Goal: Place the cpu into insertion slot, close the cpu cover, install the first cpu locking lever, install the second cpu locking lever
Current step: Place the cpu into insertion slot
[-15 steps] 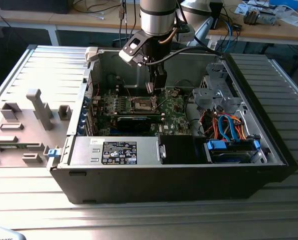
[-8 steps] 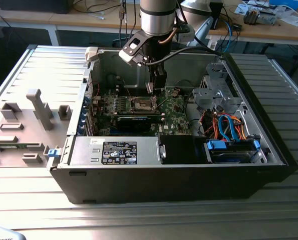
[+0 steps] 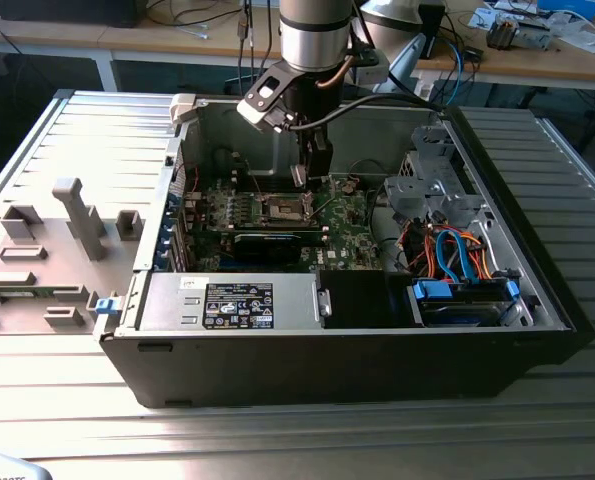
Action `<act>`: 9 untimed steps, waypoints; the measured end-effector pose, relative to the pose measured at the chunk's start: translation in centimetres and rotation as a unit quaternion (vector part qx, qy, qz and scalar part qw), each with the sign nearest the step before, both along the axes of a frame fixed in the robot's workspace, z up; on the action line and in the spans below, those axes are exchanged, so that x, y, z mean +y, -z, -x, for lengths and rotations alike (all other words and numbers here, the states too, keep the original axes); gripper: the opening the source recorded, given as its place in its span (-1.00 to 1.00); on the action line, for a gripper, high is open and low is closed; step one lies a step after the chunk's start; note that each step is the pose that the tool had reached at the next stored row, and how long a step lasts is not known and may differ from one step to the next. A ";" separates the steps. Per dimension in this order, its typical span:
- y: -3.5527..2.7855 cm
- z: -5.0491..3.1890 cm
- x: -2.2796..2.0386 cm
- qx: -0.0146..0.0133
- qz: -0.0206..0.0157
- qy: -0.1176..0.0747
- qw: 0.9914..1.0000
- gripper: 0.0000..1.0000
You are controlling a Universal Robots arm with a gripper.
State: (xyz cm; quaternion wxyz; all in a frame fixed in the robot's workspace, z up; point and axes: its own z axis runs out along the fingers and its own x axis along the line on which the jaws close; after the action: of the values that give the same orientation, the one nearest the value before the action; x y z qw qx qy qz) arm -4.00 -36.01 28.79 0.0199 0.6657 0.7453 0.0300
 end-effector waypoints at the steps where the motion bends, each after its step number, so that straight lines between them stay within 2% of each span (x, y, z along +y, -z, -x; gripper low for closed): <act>1: 0.00 0.00 0.00 0.000 0.000 0.001 1.000 0.09; 9: 0.03 0.00 0.00 0.000 0.000 0.005 1.000 0.09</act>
State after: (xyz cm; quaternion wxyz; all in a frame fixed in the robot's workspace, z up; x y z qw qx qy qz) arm -4.00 -36.01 28.76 0.0200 0.6695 0.7420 0.0299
